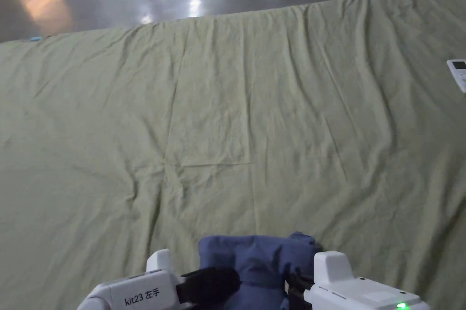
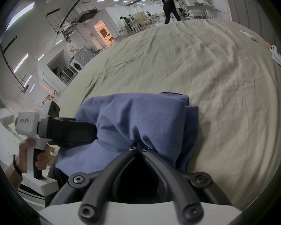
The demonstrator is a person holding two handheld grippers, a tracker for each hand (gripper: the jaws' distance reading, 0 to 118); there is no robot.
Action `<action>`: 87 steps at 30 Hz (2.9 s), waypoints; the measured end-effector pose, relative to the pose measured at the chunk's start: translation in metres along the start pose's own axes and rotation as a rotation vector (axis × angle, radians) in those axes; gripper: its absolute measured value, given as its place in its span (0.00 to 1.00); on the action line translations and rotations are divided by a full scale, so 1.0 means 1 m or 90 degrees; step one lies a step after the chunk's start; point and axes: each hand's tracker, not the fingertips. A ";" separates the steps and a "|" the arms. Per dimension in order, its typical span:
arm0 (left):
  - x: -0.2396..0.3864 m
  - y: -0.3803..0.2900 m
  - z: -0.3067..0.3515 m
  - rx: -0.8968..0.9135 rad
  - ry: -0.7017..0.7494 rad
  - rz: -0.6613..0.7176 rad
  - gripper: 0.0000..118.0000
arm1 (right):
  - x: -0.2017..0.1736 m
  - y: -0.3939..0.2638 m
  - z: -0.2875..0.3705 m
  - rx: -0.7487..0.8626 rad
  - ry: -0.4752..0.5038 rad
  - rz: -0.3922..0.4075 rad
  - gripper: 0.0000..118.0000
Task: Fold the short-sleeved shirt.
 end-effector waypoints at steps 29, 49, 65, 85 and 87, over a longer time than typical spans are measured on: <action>-0.150 0.182 0.305 0.132 0.353 0.073 0.20 | 0.011 -0.020 0.110 0.055 -0.037 -0.102 0.00; 0.106 0.059 0.373 0.523 0.052 -0.145 0.69 | -0.023 0.032 0.239 0.344 -0.064 0.072 0.00; 0.227 -0.109 0.281 0.676 0.352 -0.520 0.30 | -0.078 0.023 0.282 0.457 -0.120 0.218 0.00; 0.227 -0.123 0.273 0.630 0.358 -0.499 0.00 | -0.070 0.019 0.294 0.490 -0.129 0.167 0.00; 0.228 -0.123 0.274 0.633 0.343 -0.501 0.00 | -0.071 0.020 0.294 0.483 -0.140 0.174 0.00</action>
